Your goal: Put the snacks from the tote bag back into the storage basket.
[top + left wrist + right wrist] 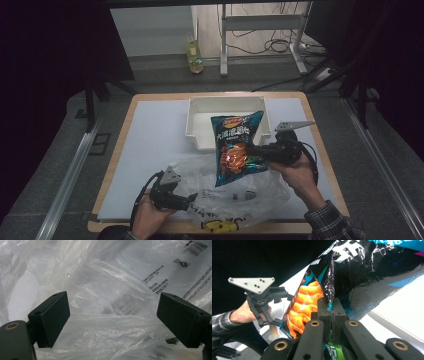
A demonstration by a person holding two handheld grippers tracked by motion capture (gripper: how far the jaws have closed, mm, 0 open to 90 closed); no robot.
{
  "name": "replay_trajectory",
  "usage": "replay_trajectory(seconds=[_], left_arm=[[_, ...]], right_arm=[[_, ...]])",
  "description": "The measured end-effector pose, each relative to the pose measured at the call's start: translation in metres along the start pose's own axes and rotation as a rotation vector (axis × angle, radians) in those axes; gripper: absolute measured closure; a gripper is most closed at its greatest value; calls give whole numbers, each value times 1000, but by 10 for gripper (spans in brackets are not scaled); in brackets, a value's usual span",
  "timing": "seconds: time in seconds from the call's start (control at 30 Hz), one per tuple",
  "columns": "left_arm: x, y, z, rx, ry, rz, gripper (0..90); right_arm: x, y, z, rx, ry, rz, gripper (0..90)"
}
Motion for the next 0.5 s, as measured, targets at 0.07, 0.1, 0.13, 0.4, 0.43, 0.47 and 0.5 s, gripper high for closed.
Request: replay_trajectory(seconds=[0.07,0.1,0.13,0.4,0.43,0.47,0.5], left_arm=[[0,0,0,0,4,4,108],[0,0,0,0,4,3,108],[0,0,0,1,4,3,108],[0,0,0,0,4,7,108],[0,-1,0,1,3,7,108],[0,-1,0,-1,1,8,109],[0,-1,-1,-1,-1,9,109]], right_arm=[[-3,-3,-2,5,2,-5,884],[-4,-3,-2,8,6,-6,884],[-5,-4,-3,13,10,-10,885],[-14,-10,-12,31,8,-13,885],[-15,-10,-12,31,4,-12,885],[-16,-11,-11,29,0,-12,886],[-16,-12,-9,29,-4,-8,885]])
Point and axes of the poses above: each handheld gripper's, and its own axes: z roughly forward along the jaws, x roughly out of its underside, y roughly to its left, the point moved 4 cm from there along z, roughly forward along the jaws, and after that the axes turned 5 degrees about -z, right-handed, at the moved point
